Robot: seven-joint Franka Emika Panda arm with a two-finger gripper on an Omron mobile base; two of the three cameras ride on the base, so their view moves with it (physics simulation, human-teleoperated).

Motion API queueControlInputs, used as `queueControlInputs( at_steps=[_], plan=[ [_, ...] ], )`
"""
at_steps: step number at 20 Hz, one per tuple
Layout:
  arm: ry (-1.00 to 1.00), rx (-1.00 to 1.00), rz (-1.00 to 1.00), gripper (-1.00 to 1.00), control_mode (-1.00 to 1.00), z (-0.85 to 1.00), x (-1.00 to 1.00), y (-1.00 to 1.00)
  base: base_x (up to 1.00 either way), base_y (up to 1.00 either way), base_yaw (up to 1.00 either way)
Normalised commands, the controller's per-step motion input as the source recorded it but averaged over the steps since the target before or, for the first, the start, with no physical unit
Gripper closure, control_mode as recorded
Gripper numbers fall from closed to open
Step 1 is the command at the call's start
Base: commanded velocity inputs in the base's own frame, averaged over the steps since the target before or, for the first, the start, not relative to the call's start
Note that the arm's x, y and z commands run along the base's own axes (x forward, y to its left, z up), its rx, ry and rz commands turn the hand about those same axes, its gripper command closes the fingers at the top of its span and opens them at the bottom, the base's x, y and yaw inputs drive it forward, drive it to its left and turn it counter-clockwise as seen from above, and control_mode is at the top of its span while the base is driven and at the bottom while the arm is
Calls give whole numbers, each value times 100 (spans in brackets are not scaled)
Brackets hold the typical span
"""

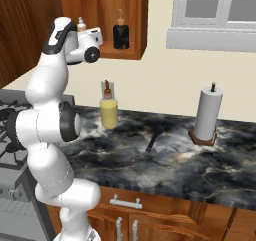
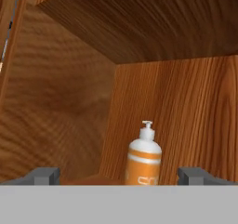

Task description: Pick the soap dispenser and dish brush from the cabinet and place them on the counter.

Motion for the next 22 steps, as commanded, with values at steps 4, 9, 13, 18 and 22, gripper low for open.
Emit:
queueControlInputs(
  at_steps=[4, 9, 13, 18, 22],
  plan=[
    [0, 0, 1, -100, -100, 0, 18, 4, 0, 0, 0],
    [0, 0, 1, -100, -100, 0, 24, 4, 0, 0, 0],
    [0, 0, 1, -100, -100, -1, 29, 10, 0, 0, 0],
    [0, 0, 1, -100, -100, 0, 27, 8, 0, 0, 0],
    [0, 0, 1, -100, -100, 0, 25, 3, 0, 0, 0]
  ],
)
